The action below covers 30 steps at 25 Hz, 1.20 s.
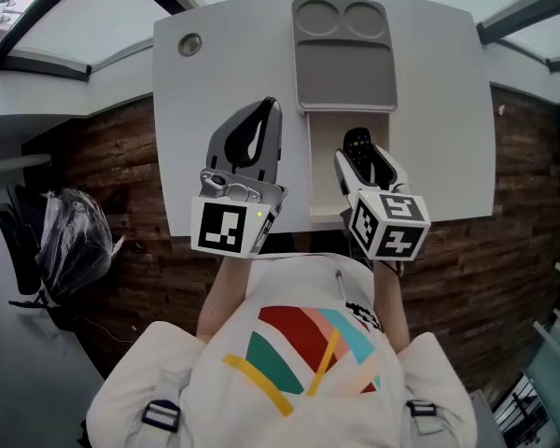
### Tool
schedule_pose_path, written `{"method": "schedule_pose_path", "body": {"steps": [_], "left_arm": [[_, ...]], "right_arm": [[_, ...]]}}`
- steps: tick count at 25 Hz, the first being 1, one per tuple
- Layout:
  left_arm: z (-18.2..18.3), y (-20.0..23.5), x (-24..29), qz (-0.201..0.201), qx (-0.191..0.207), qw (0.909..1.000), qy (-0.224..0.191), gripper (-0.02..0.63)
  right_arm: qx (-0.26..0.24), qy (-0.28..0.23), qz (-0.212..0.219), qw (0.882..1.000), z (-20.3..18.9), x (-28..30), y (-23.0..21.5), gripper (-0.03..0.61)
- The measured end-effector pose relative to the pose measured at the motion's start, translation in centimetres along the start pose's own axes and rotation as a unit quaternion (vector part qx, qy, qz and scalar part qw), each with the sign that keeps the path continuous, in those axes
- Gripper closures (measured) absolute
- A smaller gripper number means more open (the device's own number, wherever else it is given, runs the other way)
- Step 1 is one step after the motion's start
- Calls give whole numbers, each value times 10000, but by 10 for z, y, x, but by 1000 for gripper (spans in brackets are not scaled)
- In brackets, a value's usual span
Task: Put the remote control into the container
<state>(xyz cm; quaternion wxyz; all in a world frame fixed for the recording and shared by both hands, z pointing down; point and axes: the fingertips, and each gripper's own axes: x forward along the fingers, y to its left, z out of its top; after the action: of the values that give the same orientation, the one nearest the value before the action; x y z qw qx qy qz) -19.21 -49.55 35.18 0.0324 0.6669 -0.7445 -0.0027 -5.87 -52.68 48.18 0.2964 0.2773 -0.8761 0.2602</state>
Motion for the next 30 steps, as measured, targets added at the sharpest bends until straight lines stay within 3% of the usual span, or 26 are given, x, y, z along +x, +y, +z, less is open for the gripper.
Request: {"method": "schedule_pose_path", "body": {"steps": [6, 15, 30], "left_arm": [[-22, 18, 0, 90, -139, 9995, 250, 606], [-40, 27, 4, 107, -225, 9989, 395, 606], [-51, 44, 7, 203, -266, 9980, 533, 606]], "right_arm": [[-84, 612, -313, 9976, -27, 33, -15, 322], [-619, 1411, -626, 9861, -61, 72, -26, 322], [-892, 1595, -860, 9794, -72, 82, -28, 322]]}}
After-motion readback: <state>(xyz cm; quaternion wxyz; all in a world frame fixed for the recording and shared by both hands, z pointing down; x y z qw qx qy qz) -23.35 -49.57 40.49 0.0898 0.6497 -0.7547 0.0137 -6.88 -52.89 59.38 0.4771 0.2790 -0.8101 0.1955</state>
